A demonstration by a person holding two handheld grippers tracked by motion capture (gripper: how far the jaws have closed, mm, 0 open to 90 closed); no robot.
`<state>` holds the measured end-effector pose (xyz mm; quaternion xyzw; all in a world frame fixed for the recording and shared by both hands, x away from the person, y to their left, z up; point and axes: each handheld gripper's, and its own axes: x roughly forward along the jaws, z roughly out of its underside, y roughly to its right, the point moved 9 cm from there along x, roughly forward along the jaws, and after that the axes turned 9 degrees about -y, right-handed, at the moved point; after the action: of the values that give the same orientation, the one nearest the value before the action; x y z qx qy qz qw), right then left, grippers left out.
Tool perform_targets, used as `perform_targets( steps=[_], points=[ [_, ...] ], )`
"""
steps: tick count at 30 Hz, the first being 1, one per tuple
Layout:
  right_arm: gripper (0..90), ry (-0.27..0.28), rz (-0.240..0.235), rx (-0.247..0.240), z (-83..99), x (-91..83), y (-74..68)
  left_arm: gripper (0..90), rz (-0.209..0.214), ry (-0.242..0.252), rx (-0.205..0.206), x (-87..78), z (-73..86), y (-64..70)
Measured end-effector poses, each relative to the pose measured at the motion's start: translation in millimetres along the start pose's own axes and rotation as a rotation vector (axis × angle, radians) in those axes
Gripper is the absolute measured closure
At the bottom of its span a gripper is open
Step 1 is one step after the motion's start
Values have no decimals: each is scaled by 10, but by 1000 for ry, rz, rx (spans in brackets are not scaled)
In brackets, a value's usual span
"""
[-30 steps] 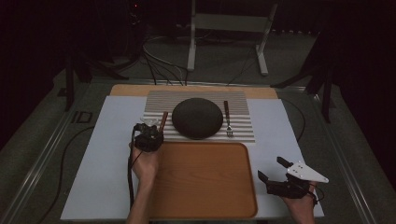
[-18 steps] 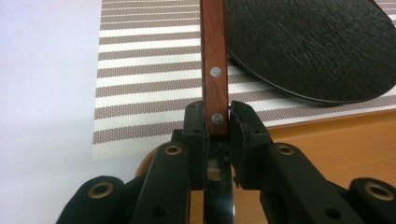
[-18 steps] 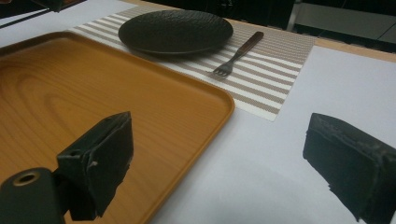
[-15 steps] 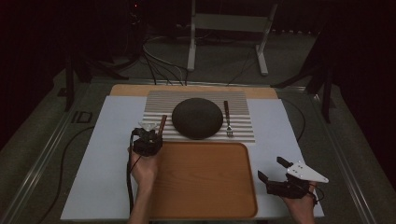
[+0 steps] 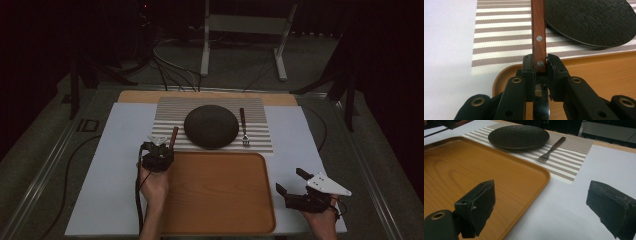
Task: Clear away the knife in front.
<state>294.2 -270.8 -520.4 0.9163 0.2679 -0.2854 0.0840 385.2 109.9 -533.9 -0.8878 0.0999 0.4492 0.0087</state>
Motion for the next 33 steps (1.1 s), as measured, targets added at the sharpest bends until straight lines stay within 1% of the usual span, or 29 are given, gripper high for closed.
perform_targets(
  steps=[15,23,31,33],
  points=[
    [84,-3,0,-1,2,6,-2,782,0,2,-8,-24,103,16],
    [84,-3,-2,-2,2,9,-5,782,-7,-2,-2,-43,171,21],
    [84,-2,-5,-1,1,8,-7,782,-10,1,-16,-69,227,14],
    [84,-3,-6,-3,1,9,-9,782,-13,0,-14,-73,244,15]
  ],
)
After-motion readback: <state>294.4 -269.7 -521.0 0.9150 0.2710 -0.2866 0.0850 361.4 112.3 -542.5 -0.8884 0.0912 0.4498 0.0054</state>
